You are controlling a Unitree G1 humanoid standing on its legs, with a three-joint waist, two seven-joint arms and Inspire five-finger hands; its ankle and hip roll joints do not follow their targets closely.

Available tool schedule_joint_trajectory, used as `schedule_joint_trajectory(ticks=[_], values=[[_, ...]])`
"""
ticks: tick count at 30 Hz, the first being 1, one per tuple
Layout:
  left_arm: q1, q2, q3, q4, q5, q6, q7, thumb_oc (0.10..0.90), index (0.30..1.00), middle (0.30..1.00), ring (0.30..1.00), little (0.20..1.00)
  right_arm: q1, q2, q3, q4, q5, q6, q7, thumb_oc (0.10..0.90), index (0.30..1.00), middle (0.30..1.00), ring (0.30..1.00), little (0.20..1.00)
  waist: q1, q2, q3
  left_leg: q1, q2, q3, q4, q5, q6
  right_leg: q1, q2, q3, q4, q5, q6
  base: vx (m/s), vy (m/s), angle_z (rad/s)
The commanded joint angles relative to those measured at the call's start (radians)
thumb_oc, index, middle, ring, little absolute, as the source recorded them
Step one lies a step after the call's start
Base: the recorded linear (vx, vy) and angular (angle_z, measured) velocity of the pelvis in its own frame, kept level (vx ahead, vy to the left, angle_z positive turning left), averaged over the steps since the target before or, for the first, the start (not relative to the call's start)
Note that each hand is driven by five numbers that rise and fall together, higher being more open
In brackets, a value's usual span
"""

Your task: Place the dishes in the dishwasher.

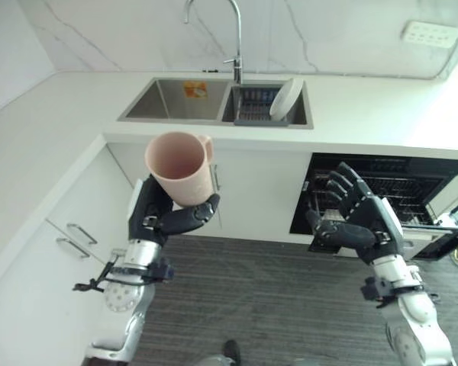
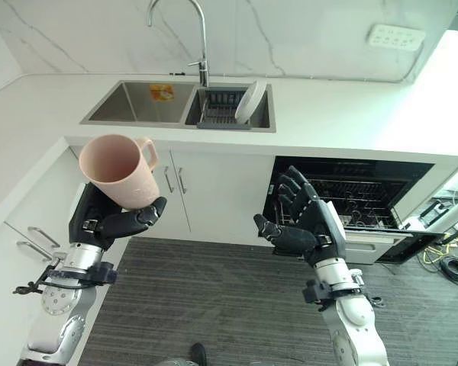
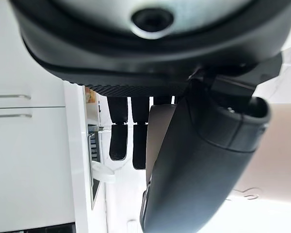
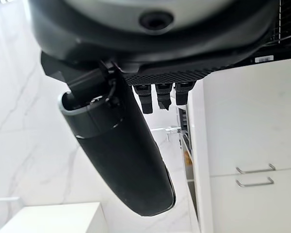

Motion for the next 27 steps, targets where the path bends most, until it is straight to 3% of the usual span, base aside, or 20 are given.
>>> schedule_joint_trajectory(ticks=[1,3,4,5,7,8,9,12,13,14,15,16,18,19,20,21,24,27], values=[[-0.091,0.013,0.030,-0.085,0.005,-0.102,-0.029,0.400,0.300,0.300,0.300,0.300,-0.101,0.019,-0.025,-0.084,0.049,-0.081,0.023,0.800,0.900,0.900,0.900,0.900,-0.009,0.015,-0.009,0.108,0.052,-0.054,0.123,-0.265,-0.033,-0.023,0.020,-0.122,-0.046,0.234,0.059,0.06,-0.059,-0.09],[-0.096,0.017,0.032,-0.079,0.002,-0.101,-0.037,0.400,0.300,0.300,0.300,0.300,-0.098,0.025,-0.021,-0.081,0.051,-0.086,0.025,0.800,0.900,0.900,0.900,0.900,-0.013,0.010,0.011,0.116,0.054,-0.065,0.123,-0.269,-0.036,-0.061,-0.018,-0.112,-0.046,0.283,0.069,0.06,-0.196,-0.17],[-0.098,0.021,0.037,-0.077,-0.011,-0.097,-0.050,0.400,0.300,0.300,0.300,0.300,-0.090,0.028,-0.019,-0.078,0.057,-0.090,0.029,0.800,0.900,0.900,0.900,0.900,-0.013,0.003,0.020,0.119,0.056,-0.070,0.123,-0.272,-0.041,-0.084,-0.047,-0.099,-0.046,0.272,0.069,0.12,-0.366,-0.25],[-0.098,0.023,0.042,-0.076,-0.015,-0.098,-0.058,0.400,0.300,0.300,0.300,0.300,-0.084,0.032,-0.018,-0.076,0.061,-0.096,0.043,0.800,0.900,0.900,0.900,0.900,-0.016,-0.004,0.026,0.124,0.061,-0.075,0.123,-0.280,-0.045,-0.105,-0.071,-0.070,-0.046,0.251,0.070,0.20,-0.580,-0.19],[-0.126,0.021,0.033,-0.072,-0.012,-0.094,-0.062,0.400,0.300,0.300,0.300,0.300,-0.083,0.043,-0.002,-0.080,0.046,-0.117,0.050,0.800,0.900,0.900,0.900,0.900,-0.033,-0.023,0.041,0.139,0.082,-0.109,0.123,-0.310,-0.059,-0.186,-0.133,0.048,-0.046,0.267,0.093,0.28,-0.774,0.26],[-0.147,0.025,0.020,-0.068,-0.002,-0.098,-0.049,0.400,0.300,0.300,0.300,0.300,-0.096,0.050,0.001,-0.081,0.056,-0.125,0.047,0.800,0.900,0.900,0.900,0.900,-0.034,-0.030,0.052,0.159,0.116,-0.125,0.123,-0.333,-0.074,-0.235,-0.166,0.057,-0.046,0.273,0.110,0.33,-1.190,0.63],[-0.189,0.035,-0.001,-0.044,-0.003,-0.126,-0.003,0.400,0.300,0.300,0.300,0.300,-0.157,0.050,0.014,-0.057,0.045,-0.119,0.059,0.800,0.900,0.900,0.900,0.900,-0.021,-0.029,0.063,0.161,0.187,-0.115,0.123,-0.317,-0.116,-0.240,-0.163,-0.018,-0.046,0.215,0.122,0.29,-1.120,0.75],[-0.203,0.026,-0.024,-0.050,-0.017,-0.140,0.049,0.400,0.300,0.300,0.300,0.300,-0.211,0.033,0.023,-0.051,0.079,-0.064,0.054,0.800,0.900,0.900,0.900,0.900,-0.029,-0.024,0.053,0.208,0.255,-0.084,0.123,-0.316,-0.163,-0.247,-0.132,-0.076,-0.046,0.198,0.097,0.19,-0.610,0.30],[-0.186,0.018,-0.020,-0.069,0.001,-0.139,0.044,0.400,0.300,0.300,0.300,0.300,-0.184,0.043,0.014,-0.066,0.076,-0.057,0.072,0.800,0.900,0.900,0.900,0.900,-0.035,-0.018,0.039,0.202,0.314,-0.040,0.123,-0.239,-0.185,-0.236,-0.110,-0.103,-0.046,0.181,0.079,0.34,-0.631,0.08],[-0.165,0.018,-0.024,-0.081,0.024,-0.147,0.035,0.400,0.300,0.300,0.300,0.300,-0.149,0.036,0.004,-0.076,0.088,-0.061,0.097,0.800,0.900,0.900,0.900,0.900,-0.041,-0.019,0.029,0.186,0.379,0.031,0.123,-0.098,-0.192,-0.205,-0.087,-0.124,-0.046,0.142,0.053,0.26,-0.456,-0.35],[-0.163,0.017,-0.026,-0.081,0.027,-0.149,0.036,0.400,0.300,0.300,0.300,0.300,-0.143,0.034,0.003,-0.077,0.090,-0.063,0.101,0.800,0.900,0.900,0.900,0.900,-0.041,-0.019,0.028,0.185,0.383,0.043,0.123,-0.090,-0.193,-0.201,-0.083,-0.127,-0.046,0.137,0.047,0.31,-0.551,-0.59],[-0.171,0.010,-0.046,-0.055,0.031,-0.165,0.042,0.400,0.300,0.300,0.300,0.300,-0.117,0.019,0.006,-0.068,0.087,-0.079,0.110,0.800,0.900,0.900,0.900,0.900,-0.040,-0.026,0.036,0.162,0.340,0.091,0.123,-0.057,-0.175,-0.146,-0.061,-0.132,-0.046,0.089,0.024,0.23,-0.374,-0.27],[-0.165,0.001,-0.048,-0.048,0.028,-0.175,0.047,0.400,0.300,0.300,0.300,0.300,-0.116,-0.002,0.013,-0.060,0.090,-0.076,0.101,0.800,0.900,0.900,0.900,0.900,-0.019,-0.029,0.051,0.115,0.190,0.039,0.123,-0.161,-0.132,-0.119,-0.046,-0.110,-0.046,0.075,0.035,0.22,-0.236,0.30],[-0.155,-0.001,-0.046,-0.052,0.024,-0.174,0.047,0.400,0.300,0.300,0.300,0.300,-0.116,-0.006,0.014,-0.060,0.095,-0.072,0.102,0.800,0.900,0.900,0.900,0.900,-0.015,-0.024,0.055,0.105,0.158,0.030,0.123,-0.180,-0.123,-0.115,-0.036,-0.101,-0.046,0.074,0.039,0.15,-0.056,-0.15],[-0.137,-0.006,-0.041,-0.061,0.019,-0.171,0.046,0.400,0.300,0.300,0.300,0.300,-0.117,-0.009,0.016,-0.061,0.101,-0.063,0.105,0.800,0.900,0.900,0.900,0.900,-0.008,-0.016,0.057,0.086,0.115,0.019,0.123,-0.196,-0.109,-0.115,-0.019,-0.084,-0.046,0.079,0.043,0.26,-0.089,-0.73],[-0.102,-0.015,-0.044,-0.074,0.039,-0.166,0.040,0.400,0.300,0.300,0.300,0.300,-0.113,0.002,0.043,-0.077,0.079,-0.058,0.083,0.800,0.900,0.900,0.900,0.900,0.005,0.021,0.065,0.019,0.046,0.004,0.123,-0.197,-0.091,-0.100,0.049,-0.038,-0.046,0.066,0.040,0.24,-0.079,-0.78],[-0.107,-0.016,-0.066,-0.066,0.051,-0.163,0.061,0.400,0.300,0.300,0.300,0.300,-0.132,0.009,0.079,-0.080,0.056,-0.056,0.053,0.800,0.900,0.900,0.900,0.900,0.034,0.026,0.066,-0.038,0.027,-0.008,0.123,-0.170,-0.080,-0.061,0.076,-0.033,-0.046,0.035,0.022,0.18,-0.031,-0.46],[-0.120,-0.012,-0.073,-0.059,0.079,-0.153,0.091,0.400,0.300,0.300,0.300,0.300,-0.145,0.019,0.106,-0.056,0.046,-0.069,0.045,0.800,0.900,0.900,0.900,0.900,0.042,0.027,0.042,-0.014,0.010,-0.039,0.123,-0.196,-0.054,-0.046,0.094,-0.029,-0.046,0.013,0.009,0.12,0.038,-0.52]])
